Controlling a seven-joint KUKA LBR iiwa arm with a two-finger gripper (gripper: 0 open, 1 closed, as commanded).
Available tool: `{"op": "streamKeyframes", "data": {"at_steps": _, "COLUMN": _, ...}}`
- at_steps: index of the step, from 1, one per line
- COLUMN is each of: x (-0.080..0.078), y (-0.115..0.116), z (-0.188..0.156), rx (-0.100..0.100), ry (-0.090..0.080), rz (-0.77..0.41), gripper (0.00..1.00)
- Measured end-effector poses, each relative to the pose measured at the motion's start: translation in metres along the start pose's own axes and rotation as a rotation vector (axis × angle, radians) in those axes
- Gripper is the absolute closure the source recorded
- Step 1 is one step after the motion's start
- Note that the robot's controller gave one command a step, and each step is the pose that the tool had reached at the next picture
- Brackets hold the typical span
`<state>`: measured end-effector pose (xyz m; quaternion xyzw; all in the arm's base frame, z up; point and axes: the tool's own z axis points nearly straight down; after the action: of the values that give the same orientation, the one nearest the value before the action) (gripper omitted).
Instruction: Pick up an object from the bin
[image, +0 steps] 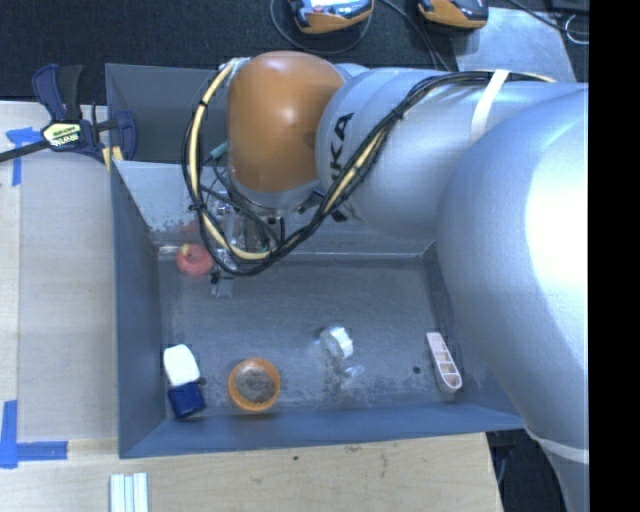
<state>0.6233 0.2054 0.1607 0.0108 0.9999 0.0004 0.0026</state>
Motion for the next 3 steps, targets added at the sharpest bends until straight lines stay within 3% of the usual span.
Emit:
{"op": "streamKeyframes", "data": {"at_steps": 1, "x": 0.0, "y": 0.041, "z": 0.006, "rx": -0.001, "ry": 0.008, "rz": 0.257, "gripper": 0.0}}
{"op": "streamKeyframes", "data": {"at_steps": 2, "x": 0.002, "y": 0.033, "z": 0.089, "rx": -0.003, "ry": -0.005, "rz": 0.373, "gripper": 0.0}}
{"op": "streamKeyframes", "data": {"at_steps": 3, "x": -0.002, "y": 0.032, "z": 0.087, "rx": -0.005, "ry": 0.003, "rz": 0.413, "gripper": 1.0}}
